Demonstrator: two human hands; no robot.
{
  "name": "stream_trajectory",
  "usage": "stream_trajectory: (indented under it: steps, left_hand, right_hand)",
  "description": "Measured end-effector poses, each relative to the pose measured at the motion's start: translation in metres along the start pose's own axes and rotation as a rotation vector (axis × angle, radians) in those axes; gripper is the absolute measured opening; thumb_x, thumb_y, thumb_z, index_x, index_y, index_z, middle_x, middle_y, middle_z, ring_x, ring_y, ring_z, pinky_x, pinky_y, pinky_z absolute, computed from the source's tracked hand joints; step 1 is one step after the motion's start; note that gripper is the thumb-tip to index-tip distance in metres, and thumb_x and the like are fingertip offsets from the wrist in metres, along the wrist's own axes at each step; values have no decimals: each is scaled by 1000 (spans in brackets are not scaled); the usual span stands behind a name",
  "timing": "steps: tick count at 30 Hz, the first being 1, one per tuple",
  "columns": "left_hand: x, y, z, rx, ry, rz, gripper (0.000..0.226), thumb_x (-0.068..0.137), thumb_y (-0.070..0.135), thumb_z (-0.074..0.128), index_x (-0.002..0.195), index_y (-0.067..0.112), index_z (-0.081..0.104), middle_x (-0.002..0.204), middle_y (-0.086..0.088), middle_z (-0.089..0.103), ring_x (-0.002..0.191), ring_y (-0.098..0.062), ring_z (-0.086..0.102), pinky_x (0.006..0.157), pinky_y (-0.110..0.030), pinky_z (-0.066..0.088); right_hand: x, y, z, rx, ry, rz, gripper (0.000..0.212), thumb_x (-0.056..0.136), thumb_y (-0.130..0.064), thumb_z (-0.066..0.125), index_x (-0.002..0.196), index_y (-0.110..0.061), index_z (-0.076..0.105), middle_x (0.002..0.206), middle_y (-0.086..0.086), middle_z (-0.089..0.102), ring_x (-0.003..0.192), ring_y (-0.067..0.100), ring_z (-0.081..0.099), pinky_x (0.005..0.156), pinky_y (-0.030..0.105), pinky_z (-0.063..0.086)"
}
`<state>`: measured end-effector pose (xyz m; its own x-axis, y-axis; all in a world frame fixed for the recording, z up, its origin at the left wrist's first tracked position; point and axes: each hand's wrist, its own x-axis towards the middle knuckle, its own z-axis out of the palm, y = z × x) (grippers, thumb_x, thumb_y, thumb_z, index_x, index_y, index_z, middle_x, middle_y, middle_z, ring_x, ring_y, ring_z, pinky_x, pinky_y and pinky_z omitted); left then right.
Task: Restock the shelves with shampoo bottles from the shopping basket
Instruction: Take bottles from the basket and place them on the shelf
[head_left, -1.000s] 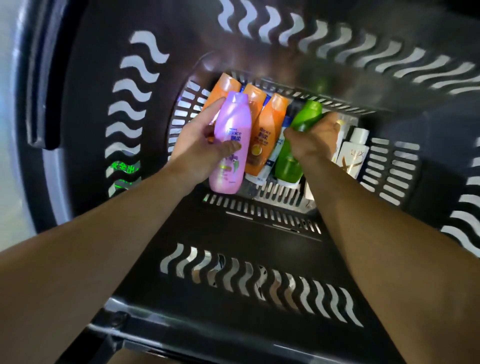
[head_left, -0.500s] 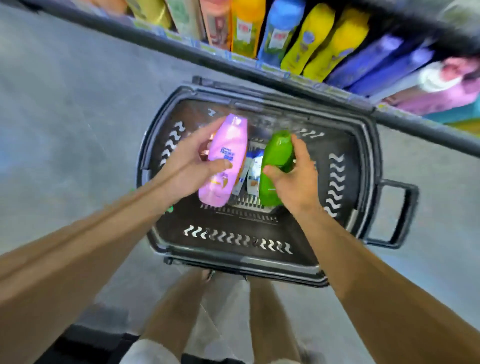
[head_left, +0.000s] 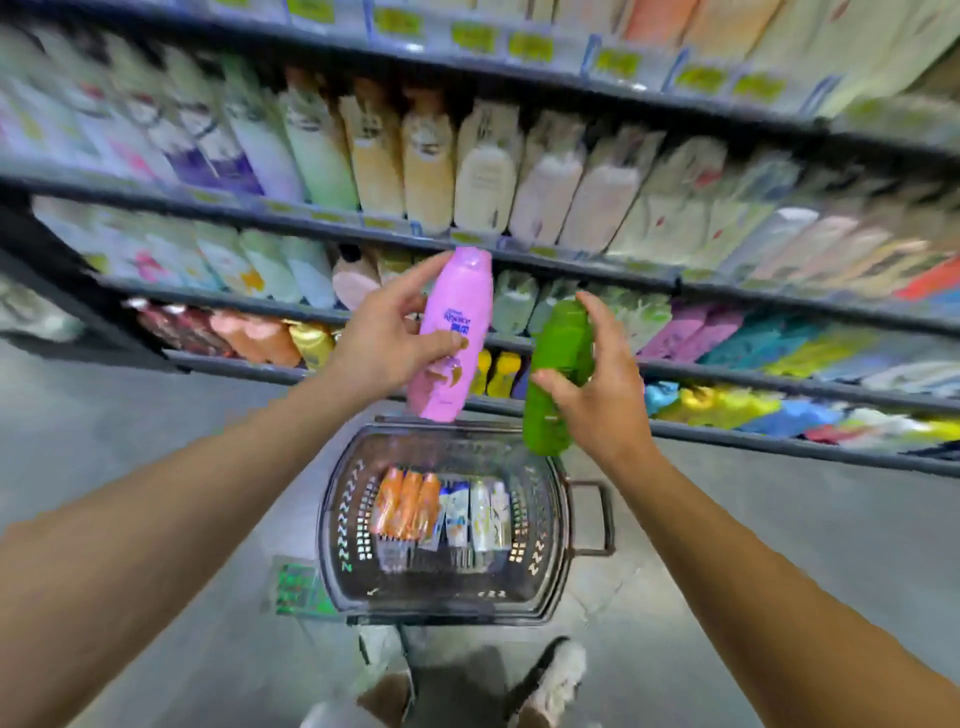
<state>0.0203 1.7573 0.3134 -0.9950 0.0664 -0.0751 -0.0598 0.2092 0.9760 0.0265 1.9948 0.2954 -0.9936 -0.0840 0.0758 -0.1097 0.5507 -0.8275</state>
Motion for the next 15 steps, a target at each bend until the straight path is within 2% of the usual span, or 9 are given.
stream_trajectory:
  steps: [3,5,7,10,12,14,15]
  left_hand:
    - [1,73,21,19,24,105,82,75,-9,75,129,46,47,96,-2,69,76,-6,68,72,-29,59]
    - [0,120,43,21,44,171,84,74,-10,75,134,41,46,97,-4,69,74,-9,69,70,-27,59]
    - [-1,162,68,35,75,249,84,73,-10,76,135,39,46,104,-3,69,77,-5,69,69,-23,58]
    - [-6,222,109,53,142,351,83,73,-4,80,124,53,48,100,13,69,84,1,70,64,-15,55]
    - [-8,260,135,42,180,395,81,74,-1,80,118,59,49,99,11,69,84,-2,71,63,-15,55]
    - [-10,295,159,46,216,452,81,74,-1,80,120,57,50,104,7,68,84,-1,70,64,-16,55]
    - [-10,313,170,44,226,476,80,74,-2,80,125,52,50,105,7,68,84,-1,70,64,-16,55]
  right_hand:
    - [8,-39,-71,-8,99,-58,87,70,-10,79,145,-24,37,137,4,50,117,13,51,101,15,33]
    - [11,-59,-121,-14,157,-127,86,71,-11,79,145,-26,37,139,3,49,120,16,51,103,22,36]
    - [12,-72,-171,-5,198,-199,86,73,-13,79,145,-30,36,137,-2,48,115,7,49,100,19,39]
    - [14,-84,-245,-12,254,-271,83,78,-22,79,143,-43,31,128,-15,43,102,-6,42,80,3,33]
    - [16,-92,-290,-21,276,-324,82,79,-23,79,143,-43,30,126,-18,41,101,-9,40,77,0,30]
    - [16,-102,-333,-38,286,-383,83,79,-21,79,144,-40,31,128,-13,42,101,-7,40,81,2,34]
    - [16,-108,-353,-41,294,-399,83,78,-21,79,144,-40,31,130,-9,45,104,-1,43,86,12,38]
